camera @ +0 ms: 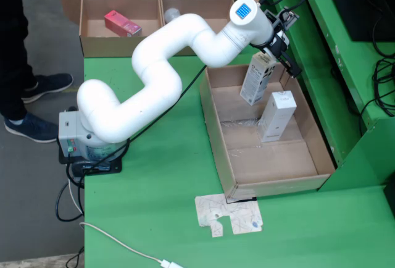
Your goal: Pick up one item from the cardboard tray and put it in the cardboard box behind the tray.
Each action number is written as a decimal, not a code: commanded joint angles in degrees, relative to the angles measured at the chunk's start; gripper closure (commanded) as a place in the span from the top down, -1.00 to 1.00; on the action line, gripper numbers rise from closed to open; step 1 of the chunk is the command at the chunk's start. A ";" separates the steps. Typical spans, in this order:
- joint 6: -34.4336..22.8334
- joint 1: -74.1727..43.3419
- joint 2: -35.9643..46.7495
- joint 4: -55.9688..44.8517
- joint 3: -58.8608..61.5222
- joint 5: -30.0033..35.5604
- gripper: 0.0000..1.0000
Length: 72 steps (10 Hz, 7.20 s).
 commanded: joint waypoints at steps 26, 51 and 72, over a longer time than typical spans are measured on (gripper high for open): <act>4.27 2.56 4.79 -10.34 1.66 1.44 1.00; 5.17 2.50 1.13 -6.25 1.66 0.59 1.00; 5.33 2.08 2.60 -11.95 1.66 2.62 1.00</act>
